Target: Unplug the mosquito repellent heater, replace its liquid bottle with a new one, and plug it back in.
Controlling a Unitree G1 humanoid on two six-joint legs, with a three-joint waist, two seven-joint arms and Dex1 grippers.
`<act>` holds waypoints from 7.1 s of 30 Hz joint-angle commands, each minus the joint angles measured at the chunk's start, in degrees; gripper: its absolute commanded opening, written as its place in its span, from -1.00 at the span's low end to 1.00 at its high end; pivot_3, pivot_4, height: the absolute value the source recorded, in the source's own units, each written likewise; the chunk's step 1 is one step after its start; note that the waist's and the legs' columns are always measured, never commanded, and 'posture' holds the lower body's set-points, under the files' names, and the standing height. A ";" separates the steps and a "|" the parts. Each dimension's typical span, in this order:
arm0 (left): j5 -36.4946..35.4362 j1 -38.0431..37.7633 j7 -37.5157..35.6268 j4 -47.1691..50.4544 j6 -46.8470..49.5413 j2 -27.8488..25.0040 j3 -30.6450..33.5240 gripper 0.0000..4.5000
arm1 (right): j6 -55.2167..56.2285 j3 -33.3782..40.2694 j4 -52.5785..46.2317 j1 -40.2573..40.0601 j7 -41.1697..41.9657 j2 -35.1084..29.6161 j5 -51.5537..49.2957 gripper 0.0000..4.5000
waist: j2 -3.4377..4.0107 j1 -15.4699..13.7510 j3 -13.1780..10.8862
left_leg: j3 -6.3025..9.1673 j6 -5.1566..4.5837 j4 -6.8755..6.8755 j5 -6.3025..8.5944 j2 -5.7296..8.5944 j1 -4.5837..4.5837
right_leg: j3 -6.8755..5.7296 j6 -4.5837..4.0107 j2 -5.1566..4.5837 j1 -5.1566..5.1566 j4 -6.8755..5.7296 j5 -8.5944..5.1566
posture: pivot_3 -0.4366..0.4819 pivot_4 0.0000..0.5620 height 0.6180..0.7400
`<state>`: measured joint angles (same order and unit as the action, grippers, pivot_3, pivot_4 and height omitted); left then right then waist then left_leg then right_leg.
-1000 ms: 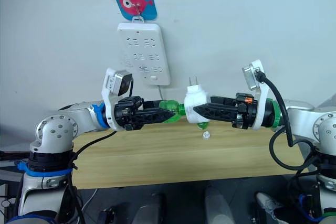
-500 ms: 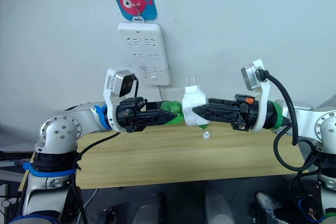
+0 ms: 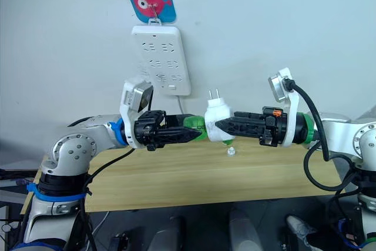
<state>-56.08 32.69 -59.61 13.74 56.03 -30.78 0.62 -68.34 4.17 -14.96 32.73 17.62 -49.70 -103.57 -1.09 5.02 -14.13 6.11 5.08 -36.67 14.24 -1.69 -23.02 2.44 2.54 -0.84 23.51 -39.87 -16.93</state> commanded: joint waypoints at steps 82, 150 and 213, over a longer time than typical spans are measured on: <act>-8.22 4.99 -2.77 -2.67 7.80 -1.40 1.62 0.02 | 8.37 -1.22 -8.32 1.71 23.10 6.03 38.92 -1.00 | 0.02 0.72 0.01 | -0.03 -0.02 -0.23 0.02 0.06 0.02 | 0.03 0.19 -0.08 -0.09 -0.01 0.11 | -0.42 -0.28 0.75; 34.05 -6.05 -9.32 -13.40 -88.10 9.70 -11.25 0.02 | -2.76 3.85 3.75 -10.43 1.85 -2.87 -5.07 1.00 | 0.06 0.21 0.04 | -0.14 -0.07 -0.33 0.02 0.02 0.05 | 0.19 0.19 0.01 -0.17 -0.01 0.18 | -0.41 -0.27 0.75; 37.36 -7.06 -5.89 -6.57 -65.33 3.41 -12.42 1.00 | 0.67 -1.47 3.97 -9.13 -3.68 -0.93 -9.43 0.34 | 0.06 0.00 0.04 | -0.09 -0.07 -0.31 0.02 -0.01 0.03 | 0.15 0.19 0.05 -0.17 0.03 0.18 | -0.38 -0.27 0.75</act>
<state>-18.58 25.14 -65.77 6.18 -8.10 -27.81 -12.04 -68.00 1.90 -8.84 23.50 13.38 -50.59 -111.52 -1.03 5.02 -14.10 6.02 5.00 -36.98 14.27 -1.69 -22.99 2.59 2.73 -0.79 23.34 -39.84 -16.75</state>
